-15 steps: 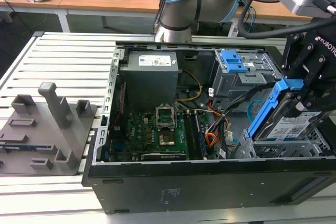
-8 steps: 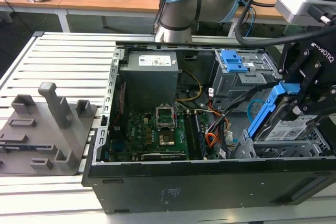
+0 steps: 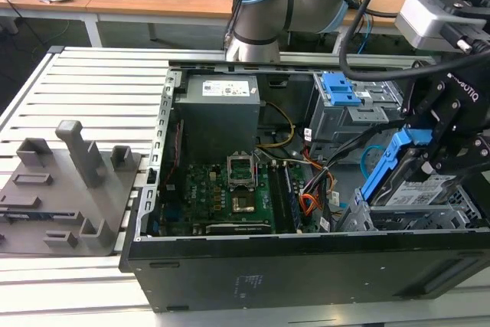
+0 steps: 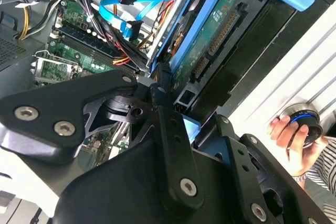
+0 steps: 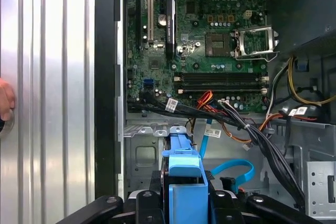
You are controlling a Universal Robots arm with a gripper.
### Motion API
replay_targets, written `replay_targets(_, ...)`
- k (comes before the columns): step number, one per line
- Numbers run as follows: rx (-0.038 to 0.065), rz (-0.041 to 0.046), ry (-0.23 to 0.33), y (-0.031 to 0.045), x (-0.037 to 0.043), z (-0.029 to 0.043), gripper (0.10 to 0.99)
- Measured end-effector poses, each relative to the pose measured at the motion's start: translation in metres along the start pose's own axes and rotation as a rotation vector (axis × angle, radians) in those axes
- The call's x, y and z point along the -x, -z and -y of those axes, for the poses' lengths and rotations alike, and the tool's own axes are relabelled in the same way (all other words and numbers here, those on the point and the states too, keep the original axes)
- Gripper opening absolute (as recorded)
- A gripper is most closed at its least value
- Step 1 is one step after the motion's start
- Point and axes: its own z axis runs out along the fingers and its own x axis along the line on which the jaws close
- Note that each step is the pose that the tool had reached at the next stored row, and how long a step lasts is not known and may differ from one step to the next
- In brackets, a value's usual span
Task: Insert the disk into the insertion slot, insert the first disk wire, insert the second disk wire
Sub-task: 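Insert the disk into the insertion slot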
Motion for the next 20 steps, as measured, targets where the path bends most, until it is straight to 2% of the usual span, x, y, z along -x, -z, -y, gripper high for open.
replay_targets(4,0.000,-0.0001,0.000,-0.0025,0.0000,0.0001,0.365)
replay_targets(13,0.000,-0.0005,0.000,-0.0025,-0.0001,0.0001,0.365)
replay_targets(14,0.000,-0.0002,0.000,-0.0026,0.0000,0.0001,0.373)
replay_targets(15,0.000,-0.0002,0.000,-0.0026,0.0000,0.0001,0.439)
replay_targets(20,0.000,0.0000,0.000,-0.0027,0.0000,0.0001,0.439)
